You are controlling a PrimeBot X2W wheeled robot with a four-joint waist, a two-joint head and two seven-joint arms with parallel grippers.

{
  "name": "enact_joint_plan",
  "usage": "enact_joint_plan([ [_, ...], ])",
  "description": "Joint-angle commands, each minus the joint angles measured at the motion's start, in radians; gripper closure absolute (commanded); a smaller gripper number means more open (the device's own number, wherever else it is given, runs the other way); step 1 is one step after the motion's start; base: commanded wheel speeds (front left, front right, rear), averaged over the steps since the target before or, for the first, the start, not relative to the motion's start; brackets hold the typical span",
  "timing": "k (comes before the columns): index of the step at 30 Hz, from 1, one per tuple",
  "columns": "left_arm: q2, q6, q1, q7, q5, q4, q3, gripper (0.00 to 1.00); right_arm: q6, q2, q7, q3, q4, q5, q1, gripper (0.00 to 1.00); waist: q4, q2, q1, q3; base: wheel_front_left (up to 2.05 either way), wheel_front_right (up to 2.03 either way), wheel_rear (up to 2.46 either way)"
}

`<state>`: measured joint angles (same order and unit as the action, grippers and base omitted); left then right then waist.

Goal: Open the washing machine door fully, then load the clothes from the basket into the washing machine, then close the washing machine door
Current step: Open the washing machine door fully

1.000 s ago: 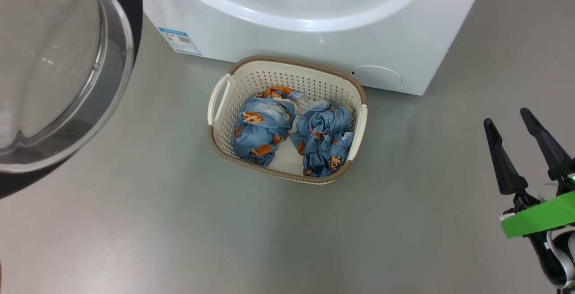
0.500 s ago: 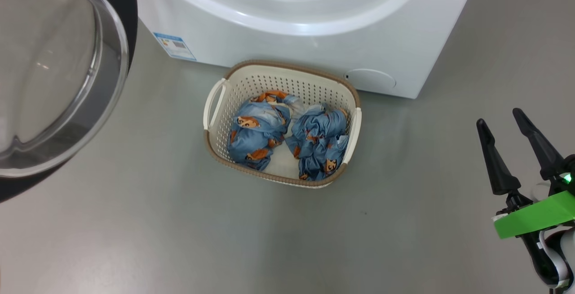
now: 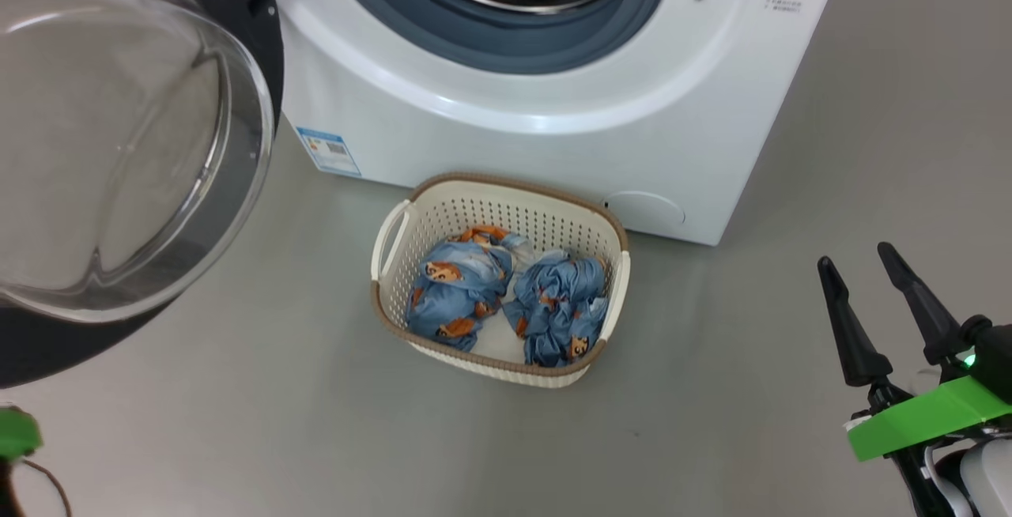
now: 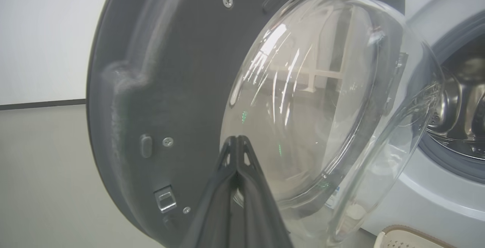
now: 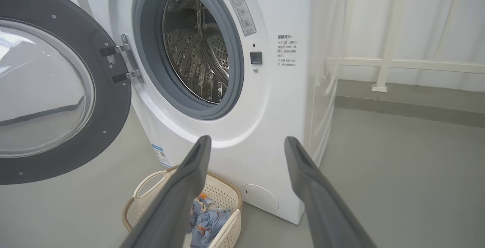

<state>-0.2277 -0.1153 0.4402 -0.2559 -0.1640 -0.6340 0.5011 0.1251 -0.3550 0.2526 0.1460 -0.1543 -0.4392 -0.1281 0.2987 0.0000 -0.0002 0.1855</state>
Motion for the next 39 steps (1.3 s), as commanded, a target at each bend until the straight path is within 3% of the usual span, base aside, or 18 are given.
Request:
enact_joint_plan([
  [1, -0.039, -0.01, -0.028, -0.006, 0.011, 0.047, 0.003, 0.99, 0.006, -0.011, 0.009, 0.008, 0.019, -0.008, 0.015, 0.0, -0.004, 0.0, 0.0002, -0.043, 0.0, 0.0, 0.0],
  [4, -0.027, -0.012, -0.058, -0.006, 0.009, 0.08, -0.017, 0.95, 0.006, -0.005, 0.009, 0.007, 0.021, -0.01, 0.026, 0.0, -0.01, 0.0, 0.0002, -0.058, 0.0, 0.0, 0.0],
  [8, -0.008, -0.015, -0.119, -0.006, -0.004, 0.134, -0.066, 0.51, 0.006, 0.008, 0.009, -0.002, 0.024, -0.009, 0.046, 0.0, -0.025, 0.0, 0.0002, -0.08, 0.0, 0.0, 0.0],
  [9, -0.005, -0.015, -0.132, -0.006, -0.012, 0.146, -0.084, 0.3, 0.006, 0.01, 0.009, -0.005, 0.024, -0.009, 0.049, 0.0, -0.029, 0.0, 0.0002, -0.083, 0.0, 0.0, 0.0],
  [11, -0.001, -0.015, -0.159, -0.006, -0.035, 0.171, -0.119, 0.04, 0.006, 0.014, 0.009, -0.007, 0.024, -0.009, 0.055, 0.0, -0.04, 0.0, 0.0002, -0.091, 0.0, 0.0, 0.0],
  [12, 0.001, -0.015, -0.173, -0.006, -0.054, 0.185, -0.14, 0.0, 0.006, 0.016, 0.009, -0.008, 0.024, -0.008, 0.058, 0.0, -0.047, 0.0, 0.0002, -0.095, 0.0, 0.0, 0.0],
  [21, 0.027, -0.015, -0.289, -0.006, -0.127, 0.299, -0.231, 0.0, 0.006, 0.035, 0.009, -0.018, 0.026, -0.007, 0.062, 0.0, -0.126, 0.0, 0.0002, -0.104, 0.0, 0.0, 0.0],
  [39, 0.066, -0.015, -0.342, -0.006, -0.116, 0.39, -0.371, 0.0, 0.006, 0.041, 0.009, -0.032, 0.029, -0.003, 0.056, 0.0, -0.302, 0.0, 0.0002, -0.089, 0.0, 0.0, 0.0],
])
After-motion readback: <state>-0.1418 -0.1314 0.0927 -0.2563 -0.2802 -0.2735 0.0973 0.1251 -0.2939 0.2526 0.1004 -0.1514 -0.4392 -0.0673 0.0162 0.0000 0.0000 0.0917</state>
